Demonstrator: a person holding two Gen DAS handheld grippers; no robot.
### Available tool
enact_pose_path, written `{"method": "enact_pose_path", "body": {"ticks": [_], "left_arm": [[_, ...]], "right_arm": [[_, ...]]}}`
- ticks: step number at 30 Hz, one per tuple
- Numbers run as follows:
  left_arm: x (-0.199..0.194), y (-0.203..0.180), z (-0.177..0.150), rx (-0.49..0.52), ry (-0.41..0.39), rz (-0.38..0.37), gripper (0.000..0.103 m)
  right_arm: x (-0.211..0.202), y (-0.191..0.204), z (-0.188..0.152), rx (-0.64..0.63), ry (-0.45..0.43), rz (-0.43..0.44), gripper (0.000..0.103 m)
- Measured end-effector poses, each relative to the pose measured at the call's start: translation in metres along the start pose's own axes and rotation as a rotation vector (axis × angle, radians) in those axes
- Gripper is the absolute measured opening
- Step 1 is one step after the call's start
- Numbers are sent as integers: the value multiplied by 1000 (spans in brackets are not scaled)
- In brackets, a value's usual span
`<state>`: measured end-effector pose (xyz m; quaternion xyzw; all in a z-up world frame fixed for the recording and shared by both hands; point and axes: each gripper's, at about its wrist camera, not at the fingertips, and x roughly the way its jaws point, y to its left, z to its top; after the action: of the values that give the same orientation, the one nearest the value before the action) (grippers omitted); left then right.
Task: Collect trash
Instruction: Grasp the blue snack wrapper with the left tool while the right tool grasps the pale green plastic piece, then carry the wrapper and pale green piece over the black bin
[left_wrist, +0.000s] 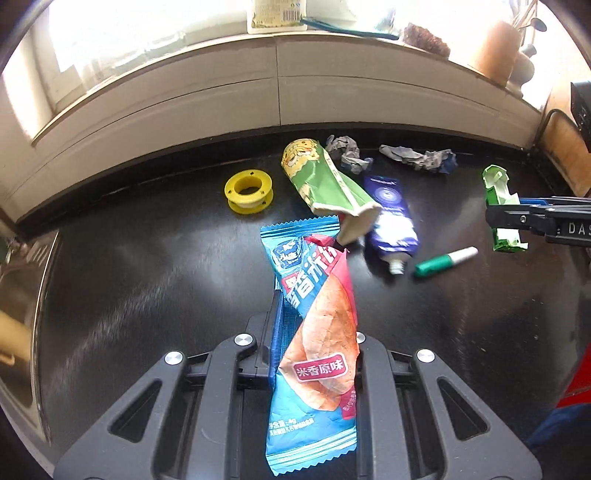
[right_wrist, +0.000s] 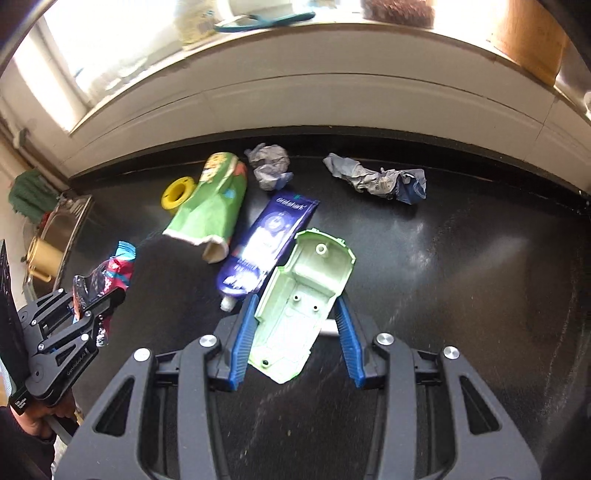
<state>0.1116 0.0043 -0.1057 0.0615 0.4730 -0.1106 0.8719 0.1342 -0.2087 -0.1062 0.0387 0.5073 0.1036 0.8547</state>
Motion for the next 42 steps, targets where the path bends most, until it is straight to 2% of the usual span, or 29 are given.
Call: {"method": "enact_pose_path", "body": {"ticks": [4, 12, 17, 23, 27, 33, 37, 42], "left_arm": [[-22, -12, -26, -29, 18, 33, 16], [-48, -26, -71, -51, 20, 60, 16], [-62, -20, -83, -69, 10, 80, 16], [-89, 8, -103, -156, -24, 148, 16], [-114, 41, -130, -256, -41, 199, 16], [-153, 97, -201, -426, -15, 322, 16], [-173, 131, -264, -550, 39, 409, 16], [-186, 167, -346, -712, 104, 463, 16]], "right_arm": [[-20, 10, -28, -42, -5, 31, 42], [-31, 26, -70, -77, 15, 64, 42], [-41, 42, -78, -104, -2, 85, 42], [-44, 84, -78, -186, -5, 146, 43], [-40, 138, -81, -289, 17, 224, 43], [-28, 247, -108, -482, 81, 371, 43], [-15, 318, -145, -615, 154, 469, 43], [8, 397, -209, -778, 276, 555, 43]]}}
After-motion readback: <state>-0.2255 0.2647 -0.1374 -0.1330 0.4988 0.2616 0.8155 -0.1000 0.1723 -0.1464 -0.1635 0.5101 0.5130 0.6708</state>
